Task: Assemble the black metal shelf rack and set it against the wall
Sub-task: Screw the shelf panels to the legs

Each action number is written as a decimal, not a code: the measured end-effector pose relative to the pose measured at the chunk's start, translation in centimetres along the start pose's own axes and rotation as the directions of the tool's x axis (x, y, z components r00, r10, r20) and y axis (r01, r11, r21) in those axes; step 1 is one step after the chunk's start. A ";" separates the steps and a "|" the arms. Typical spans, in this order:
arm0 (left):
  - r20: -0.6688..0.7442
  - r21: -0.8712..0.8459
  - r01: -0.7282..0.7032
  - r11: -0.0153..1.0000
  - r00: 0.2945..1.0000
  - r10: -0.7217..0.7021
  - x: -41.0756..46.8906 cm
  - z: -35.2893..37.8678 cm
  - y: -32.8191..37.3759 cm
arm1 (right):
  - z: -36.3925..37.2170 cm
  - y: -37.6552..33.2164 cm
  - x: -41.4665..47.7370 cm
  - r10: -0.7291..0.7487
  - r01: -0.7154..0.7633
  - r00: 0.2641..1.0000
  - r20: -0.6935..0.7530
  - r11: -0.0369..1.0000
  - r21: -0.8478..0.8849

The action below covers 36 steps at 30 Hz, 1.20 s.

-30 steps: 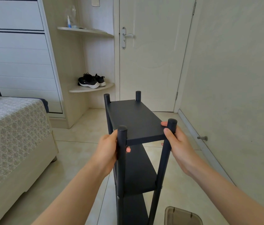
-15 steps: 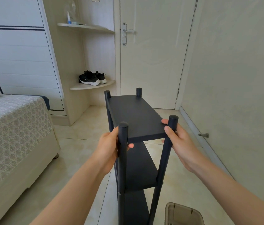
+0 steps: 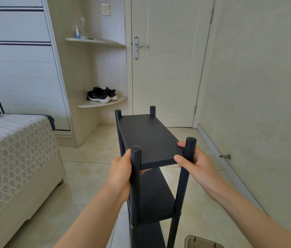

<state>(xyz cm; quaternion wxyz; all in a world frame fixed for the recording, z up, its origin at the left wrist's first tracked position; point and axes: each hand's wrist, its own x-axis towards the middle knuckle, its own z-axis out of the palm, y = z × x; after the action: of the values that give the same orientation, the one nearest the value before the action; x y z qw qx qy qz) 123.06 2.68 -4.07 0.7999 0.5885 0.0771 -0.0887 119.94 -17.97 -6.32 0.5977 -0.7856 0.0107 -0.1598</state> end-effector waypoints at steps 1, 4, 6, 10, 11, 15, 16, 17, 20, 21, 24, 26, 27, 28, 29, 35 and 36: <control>-0.007 -0.001 0.003 1.000 1.000 -0.003 0.0 0.1 0.1 | 0.0 -0.1 0.0 -0.005 0.005 1.000 -0.003 1.000 0.003; -0.021 -0.012 0.019 1.000 1.000 -0.019 0.2 0.2 0.2 | 0.1 0.0 0.2 -0.019 0.019 1.000 -0.023 1.000 0.020; -0.021 -0.013 0.030 0.999 0.999 -0.030 0.2 0.3 0.2 | 0.0 0.2 0.3 -0.017 0.018 0.999 -0.038 0.999 0.039; -0.009 0.023 0.032 0.999 0.999 -0.032 0.4 0.3 0.1 | -0.2 0.4 0.1 -0.015 0.018 0.999 -0.050 0.999 0.043; -0.001 0.037 0.029 0.999 1.000 -0.028 0.4 0.3 0.0 | -0.2 0.3 0.1 -0.014 0.016 0.999 -0.053 0.999 0.040; 0.003 0.060 0.019 0.998 1.000 -0.020 0.8 0.4 -0.1 | -0.2 -0.2 0.1 0.008 -0.007 0.998 -0.060 1.000 0.019; 0.004 0.070 0.016 0.997 1.000 -0.017 0.8 0.5 -0.2 | -0.3 -0.3 0.1 0.018 -0.017 0.998 -0.065 1.000 0.016; 0.004 0.084 0.016 0.996 1.000 -0.016 0.7 0.6 -0.2 | -0.4 -0.4 0.1 0.027 -0.026 0.997 -0.069 1.000 0.008; -0.026 0.079 0.029 0.996 0.999 -0.027 0.2 0.7 -0.6 | -0.1 -0.4 0.0 0.046 -0.048 0.996 -0.082 0.998 -0.028; -0.048 0.063 0.031 0.998 0.998 -0.028 0.2 0.7 -0.8 | 0.2 -0.5 0.0 0.056 -0.060 0.993 -0.099 0.998 -0.035; -0.126 0.035 0.021 0.999 0.992 -0.017 0.4 0.7 -1.2 | 1.2 -1.1 0.3 0.072 -0.089 0.983 -0.168 0.992 -0.093; -0.167 0.006 0.017 1.000 0.986 -0.016 0.5 0.8 -1.5 | 1.8 -1.4 0.6 0.078 -0.109 0.972 -0.221 0.986 -0.128; -0.176 -0.015 0.016 1.000 0.984 -0.018 0.5 0.8 -1.7 | 2.0 -1.5 0.8 0.094 -0.131 0.964 -0.250 0.982 -0.137; -0.178 -0.035 0.017 0.999 0.984 -0.023 0.6 0.8 -1.9 | 2.1 -1.5 1.1 0.121 -0.167 0.953 -0.278 0.975 -0.148; -0.175 -0.046 0.019 0.999 0.984 -0.026 0.7 0.8 -2.1 | 2.3 -1.6 1.2 0.156 -0.211 0.940 -0.304 0.965 -0.156; -0.126 -0.130 0.079 0.988 0.987 -0.096 1.7 0.6 -2.1 | 3.5 -2.8 2.1 0.358 -0.374 0.885 -0.297 0.927 0.005; -0.119 -0.141 0.085 0.986 0.988 -0.102 1.9 0.6 -2.1 | 3.6 -3.0 2.1 0.385 -0.392 0.879 -0.281 0.919 0.036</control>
<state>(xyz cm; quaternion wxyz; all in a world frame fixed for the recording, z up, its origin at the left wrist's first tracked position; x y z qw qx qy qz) 124.42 1.37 -6.28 0.8266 0.5328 0.1607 -0.0836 122.37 -14.20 -3.80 0.6010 -0.7431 0.2549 -0.1469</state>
